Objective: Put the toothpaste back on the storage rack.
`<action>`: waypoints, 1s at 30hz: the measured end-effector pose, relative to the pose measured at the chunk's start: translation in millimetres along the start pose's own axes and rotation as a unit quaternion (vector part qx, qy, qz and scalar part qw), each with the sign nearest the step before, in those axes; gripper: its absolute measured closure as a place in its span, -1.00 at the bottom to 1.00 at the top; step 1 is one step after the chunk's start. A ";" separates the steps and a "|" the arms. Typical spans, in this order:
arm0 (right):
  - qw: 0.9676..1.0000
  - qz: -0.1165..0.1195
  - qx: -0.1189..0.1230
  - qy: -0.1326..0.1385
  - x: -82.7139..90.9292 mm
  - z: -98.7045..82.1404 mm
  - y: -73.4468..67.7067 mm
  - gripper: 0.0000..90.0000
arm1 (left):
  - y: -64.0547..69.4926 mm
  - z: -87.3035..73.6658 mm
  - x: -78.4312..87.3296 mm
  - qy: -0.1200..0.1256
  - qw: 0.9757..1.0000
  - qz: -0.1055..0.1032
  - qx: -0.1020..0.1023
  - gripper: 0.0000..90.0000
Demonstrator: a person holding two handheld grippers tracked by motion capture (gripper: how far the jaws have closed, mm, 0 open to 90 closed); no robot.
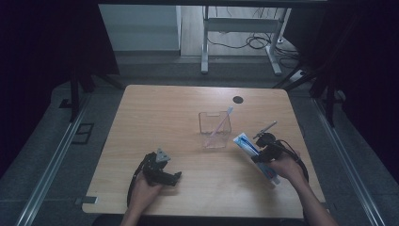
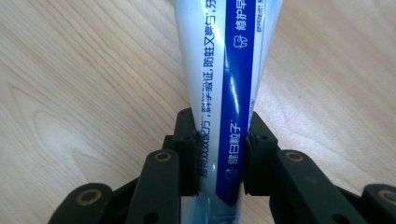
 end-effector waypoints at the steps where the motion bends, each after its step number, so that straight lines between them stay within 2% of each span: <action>1: 1.000 0.002 -0.001 0.007 2.9 0.7 0.0 0.58 | 0.1 0.1 -0.1 0.001 1.000 0.000 0.001 -1.00; 7: 0.998 0.012 -0.002 0.058 17.5 7.4 -1.8 0.58 | 0.2 0.1 -0.1 0.001 1.000 0.000 0.001 -0.99; 15: 0.994 0.014 -0.003 0.112 33.6 16.8 -2.9 0.58 | 0.2 0.1 -0.1 0.001 1.000 0.000 0.002 -0.99; 24: 0.986 0.020 -0.008 0.168 46.7 30.0 -3.7 0.58 | 0.3 0.4 -0.3 0.002 1.000 0.000 0.003 -0.99; 30: 0.979 0.023 -0.003 0.201 55.9 42.4 -7.8 0.58 | -0.6 0.1 0.0 0.000 1.000 0.000 -0.004 -1.00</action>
Point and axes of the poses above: each handheld gripper's, and its own axes: x roughly backward along the jaws, z roughly out of its top, y roughly to its right, the point moved 9 cm from there along -x, roughly forward along the jaws, and after that the axes turned 1 degree about z, right-handed, at the moved point
